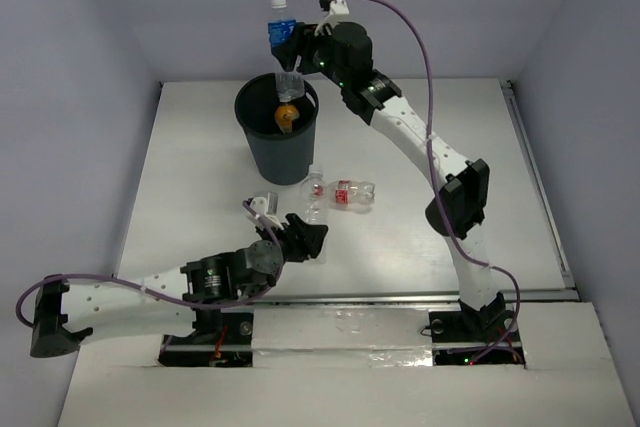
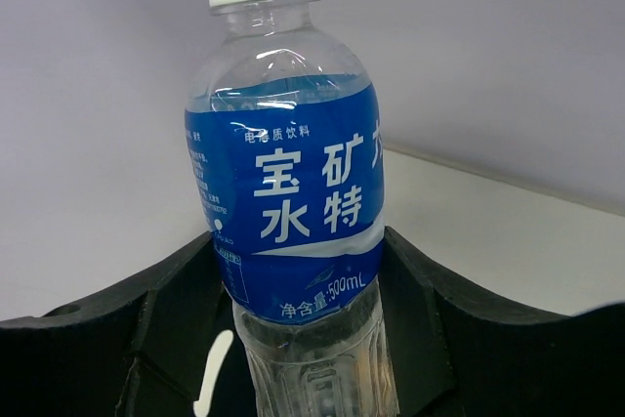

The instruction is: Put the plastic bottles in the bin

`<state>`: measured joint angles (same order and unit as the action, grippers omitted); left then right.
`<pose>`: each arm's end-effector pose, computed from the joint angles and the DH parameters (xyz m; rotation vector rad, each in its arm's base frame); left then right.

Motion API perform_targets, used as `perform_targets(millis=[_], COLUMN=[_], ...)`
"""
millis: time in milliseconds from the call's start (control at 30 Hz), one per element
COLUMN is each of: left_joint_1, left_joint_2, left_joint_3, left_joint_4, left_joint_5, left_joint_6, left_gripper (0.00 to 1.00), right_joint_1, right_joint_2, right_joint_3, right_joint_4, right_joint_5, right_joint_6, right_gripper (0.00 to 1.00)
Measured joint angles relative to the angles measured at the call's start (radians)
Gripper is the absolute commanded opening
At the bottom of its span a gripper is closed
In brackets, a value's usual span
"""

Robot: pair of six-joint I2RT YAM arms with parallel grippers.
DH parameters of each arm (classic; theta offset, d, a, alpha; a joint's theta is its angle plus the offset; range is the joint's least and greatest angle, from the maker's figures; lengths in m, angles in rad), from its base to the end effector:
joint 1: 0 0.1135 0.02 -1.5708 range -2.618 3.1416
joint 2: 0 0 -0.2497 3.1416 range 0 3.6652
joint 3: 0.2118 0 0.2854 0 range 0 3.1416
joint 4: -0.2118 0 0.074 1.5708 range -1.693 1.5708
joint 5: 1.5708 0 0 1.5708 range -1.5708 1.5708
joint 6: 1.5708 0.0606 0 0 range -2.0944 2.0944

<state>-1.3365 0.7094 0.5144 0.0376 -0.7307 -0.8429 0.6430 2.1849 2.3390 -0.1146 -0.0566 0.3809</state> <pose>0.0936 -0.2178 0.2623 -0.1232 1.7861 -0.9869 0.4499 0.3414 0.4250 -0.2548 1.5739 0.8515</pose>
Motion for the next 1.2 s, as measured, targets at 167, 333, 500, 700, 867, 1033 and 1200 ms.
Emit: perform_targets(millis=[167, 333, 500, 700, 867, 1033, 1200], left_joint_1=[0.000, -0.003, -0.002, 0.074, 0.211, 0.365, 0.487], left_joint_2=[0.020, 0.006, 0.036, 0.062, 0.126, 0.207, 0.331], left_joint_3=[0.000, 0.009, 0.075, 0.121, 0.196, 0.308, 0.445], left_joint_4=[-0.052, -0.057, -0.056, -0.002, 0.060, 0.162, 0.317], left_joint_5=[-0.028, -0.097, -0.161, -0.167, -0.134, -0.116, -0.134], left_joint_6=[-0.016, 0.006, 0.059, 0.154, 0.274, 0.425, 0.598], left_gripper=[0.41, 0.41, 0.42, 0.41, 0.41, 0.41, 0.44], right_joint_1=[0.020, 0.029, 0.032, 0.032, 0.033, 0.033, 0.033], right_joint_2=[0.015, -0.018, -0.059, -0.249, -0.494, -0.726, -0.862], right_joint_3=[-0.072, -0.223, -0.299, -0.439, -0.604, -0.797, -1.011], right_joint_4=[0.046, 0.109, 0.140, 0.212, 0.322, 0.423, 0.504], right_joint_5=[0.000, -0.002, -0.006, -0.022, -0.015, 0.018, 0.050], right_joint_6=[0.001, 0.003, 0.002, 0.000, -0.007, -0.010, 0.010], right_gripper=[0.77, 0.87, 0.91, 0.91, 0.76, 0.56, 0.58])
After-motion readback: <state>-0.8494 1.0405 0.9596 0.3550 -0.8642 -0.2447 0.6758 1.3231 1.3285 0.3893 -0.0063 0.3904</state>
